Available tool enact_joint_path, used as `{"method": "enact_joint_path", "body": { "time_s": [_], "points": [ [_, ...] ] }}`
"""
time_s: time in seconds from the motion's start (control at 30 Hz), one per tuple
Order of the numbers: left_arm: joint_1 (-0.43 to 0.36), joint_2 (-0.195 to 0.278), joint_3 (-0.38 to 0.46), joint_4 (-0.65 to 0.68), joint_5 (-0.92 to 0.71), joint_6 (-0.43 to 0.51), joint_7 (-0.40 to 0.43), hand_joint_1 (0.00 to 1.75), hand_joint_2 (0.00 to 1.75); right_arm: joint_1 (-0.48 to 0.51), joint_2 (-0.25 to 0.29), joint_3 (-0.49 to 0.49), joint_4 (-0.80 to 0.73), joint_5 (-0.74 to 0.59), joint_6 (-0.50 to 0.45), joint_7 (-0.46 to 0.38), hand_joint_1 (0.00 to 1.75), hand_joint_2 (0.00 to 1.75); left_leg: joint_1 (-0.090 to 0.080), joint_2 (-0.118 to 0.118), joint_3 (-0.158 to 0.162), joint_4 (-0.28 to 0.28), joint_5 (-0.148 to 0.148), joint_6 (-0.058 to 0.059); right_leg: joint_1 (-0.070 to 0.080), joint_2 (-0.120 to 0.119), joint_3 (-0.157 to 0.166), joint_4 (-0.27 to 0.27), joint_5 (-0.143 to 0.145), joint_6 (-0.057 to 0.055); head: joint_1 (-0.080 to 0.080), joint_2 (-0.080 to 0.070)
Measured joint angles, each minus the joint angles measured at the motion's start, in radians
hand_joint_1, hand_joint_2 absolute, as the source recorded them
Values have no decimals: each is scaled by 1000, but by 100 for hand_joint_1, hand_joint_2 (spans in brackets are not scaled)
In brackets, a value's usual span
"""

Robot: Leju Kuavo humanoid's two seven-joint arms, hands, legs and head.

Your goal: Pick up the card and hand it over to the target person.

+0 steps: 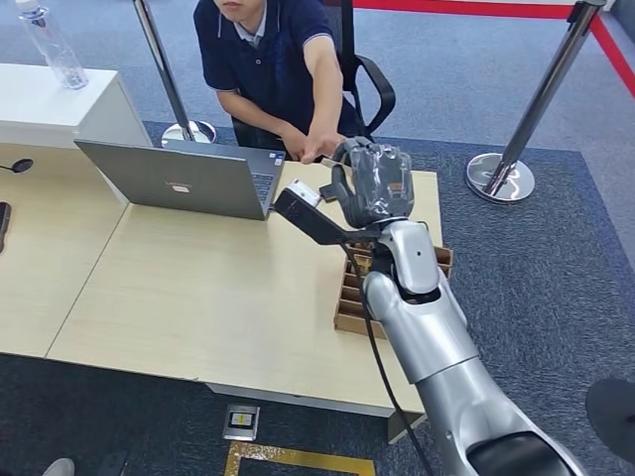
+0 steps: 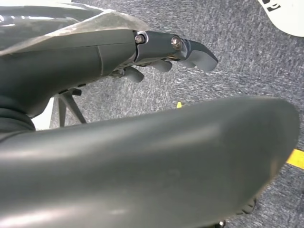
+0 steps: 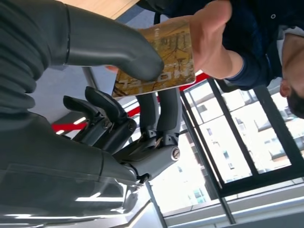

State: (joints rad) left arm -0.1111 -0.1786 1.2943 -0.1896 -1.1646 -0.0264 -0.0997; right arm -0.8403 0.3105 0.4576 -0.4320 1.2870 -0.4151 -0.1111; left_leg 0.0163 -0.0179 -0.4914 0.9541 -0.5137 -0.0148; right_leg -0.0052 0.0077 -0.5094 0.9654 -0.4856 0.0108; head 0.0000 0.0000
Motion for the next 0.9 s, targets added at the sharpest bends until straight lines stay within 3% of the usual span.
{"method": "enact_joint_path", "body": {
  "time_s": [0.27,0.3,0.43,0.57,0.7,0.77,0.9],
  "points": [
    [1,14,-11,-2,-10,-7,-9,0,0,16,14,-9,-20,1,-2,2,175,175,0,0,0,0,0,0,0,0,0,0,0,0,0,0],
    [2,16,-12,-2,-11,-8,-12,0,0,24,13,-15,-32,-3,-6,2,168,175,0,0,0,0,0,0,0,0,0,0,0,0,0,0],
    [2,17,-10,-2,-9,-7,-8,0,0,104,-1,-66,-152,-48,-41,-15,0,175,0,-1,0,0,0,0,0,-1,0,-1,0,0,0,0],
    [4,13,-3,-3,-3,1,6,0,0,235,-31,-95,-367,-74,-61,-26,0,175,1,-3,0,-1,0,0,1,-3,2,-2,0,0,0,0],
    [6,12,1,-3,0,5,15,0,0,359,-60,-102,-563,-86,-56,-32,0,0,1,-3,0,-1,0,0,1,-3,2,-2,-1,0,0,0],
    [7,12,5,-4,4,6,19,0,0,456,-82,-105,-701,-111,-51,-47,0,0,1,-4,0,-1,0,0,1,-4,2,-3,-1,0,0,0],
    [11,13,18,-5,16,8,16,0,0,699,-153,-110,-994,-292,9,-127,0,0,1,-8,1,-2,0,0,1,-7,4,-5,-1,0,0,0]
  ]
}}
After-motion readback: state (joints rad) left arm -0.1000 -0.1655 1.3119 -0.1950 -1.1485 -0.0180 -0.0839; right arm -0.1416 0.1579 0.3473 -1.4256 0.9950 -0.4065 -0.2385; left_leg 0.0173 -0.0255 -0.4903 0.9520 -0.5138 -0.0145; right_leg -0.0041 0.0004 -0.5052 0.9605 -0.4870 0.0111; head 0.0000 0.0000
